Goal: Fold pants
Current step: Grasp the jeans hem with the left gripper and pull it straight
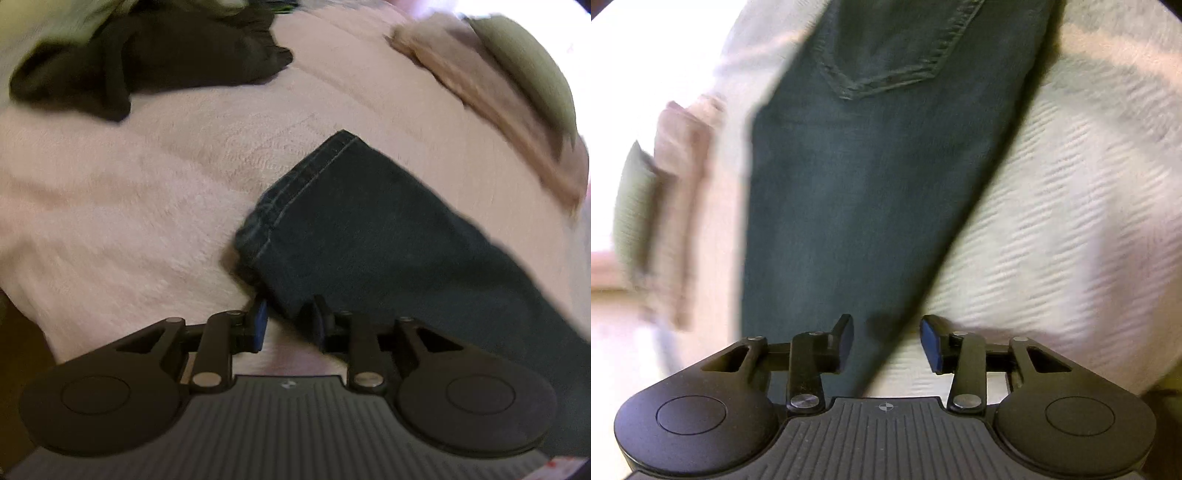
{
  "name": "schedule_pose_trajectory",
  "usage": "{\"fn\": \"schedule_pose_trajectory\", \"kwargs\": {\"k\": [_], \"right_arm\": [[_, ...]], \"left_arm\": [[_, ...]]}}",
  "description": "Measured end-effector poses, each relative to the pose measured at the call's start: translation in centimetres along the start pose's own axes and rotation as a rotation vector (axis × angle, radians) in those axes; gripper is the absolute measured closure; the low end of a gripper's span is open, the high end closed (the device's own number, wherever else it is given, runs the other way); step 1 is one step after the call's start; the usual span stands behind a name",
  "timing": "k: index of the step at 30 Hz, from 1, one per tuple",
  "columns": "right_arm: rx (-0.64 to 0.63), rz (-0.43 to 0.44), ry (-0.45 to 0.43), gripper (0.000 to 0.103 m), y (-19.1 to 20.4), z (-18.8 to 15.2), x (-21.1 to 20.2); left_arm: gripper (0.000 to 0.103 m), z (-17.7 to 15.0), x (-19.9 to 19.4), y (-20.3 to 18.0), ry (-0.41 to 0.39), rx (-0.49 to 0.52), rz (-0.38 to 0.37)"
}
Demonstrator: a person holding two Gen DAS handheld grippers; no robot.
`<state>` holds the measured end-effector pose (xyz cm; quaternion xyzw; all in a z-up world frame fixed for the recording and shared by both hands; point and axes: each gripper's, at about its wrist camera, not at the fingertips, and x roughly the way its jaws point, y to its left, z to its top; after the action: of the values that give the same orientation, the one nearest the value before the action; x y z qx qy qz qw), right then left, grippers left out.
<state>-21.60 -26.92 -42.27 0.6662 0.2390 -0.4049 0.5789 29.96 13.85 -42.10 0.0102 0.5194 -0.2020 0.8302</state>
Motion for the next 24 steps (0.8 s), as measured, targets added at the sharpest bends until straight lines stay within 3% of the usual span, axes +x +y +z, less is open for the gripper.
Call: {"fn": "schedule_pose_trajectory", "kwargs": {"k": [2, 4, 8, 11, 13, 15, 18, 20, 22, 24], "right_arm": [[-0.087, -0.056, -0.009, 0.07, 1.2, 0.2, -0.8], [-0.27, -0.119, -0.06, 0.07, 4.0, 0.0, -2.1], [-0.706, -0.186, -0.172, 0.069, 9.9, -2.1, -2.2], [-0.945, -0.215, -0.161, 0.069, 12.7, -4.3, 1.3], [-1.038, -0.274, -0.116, 0.069, 12.1, -5.1, 3.4], [-1.021, -0.438, -0.079, 0.069, 9.9, -4.4, 4.7], [-0.867, -0.415, -0.138, 0.069, 8.6, -2.3, 1.7], [-0.872, -0.414, -0.176, 0.069, 9.2, -2.0, 0.8], [-0.908, -0.355, -0.181, 0.069, 10.3, -2.1, 1.3], [-0.966, -0.369, -0.168, 0.069, 10.9, -2.7, 2.7]], "left_arm": [[0.079, 0.4, -1.3, 0.6, -0.019, 0.041, 0.061], [0.082, 1.0, -2.9, 0.7, -0.059, 0.061, 0.101], [0.082, 1.9, -3.3, -2.7, -0.122, 0.189, 0.017], [0.079, 1.0, -0.2, -5.6, -0.063, 0.327, 0.018], [0.083, -0.1, 1.9, -5.9, -0.021, 0.406, 0.114], [0.085, 0.4, 1.4, -5.2, -0.022, 0.366, 0.119], [0.087, 1.4, -0.4, -6.0, -0.088, 0.372, 0.141], [0.086, 1.3, -1.0, -8.1, -0.124, 0.449, 0.083], [0.078, 0.5, -0.2, -10.3, -0.11, 0.533, 0.042], [0.078, -0.6, 2.0, -11.2, -0.035, 0.584, 0.073]]}}
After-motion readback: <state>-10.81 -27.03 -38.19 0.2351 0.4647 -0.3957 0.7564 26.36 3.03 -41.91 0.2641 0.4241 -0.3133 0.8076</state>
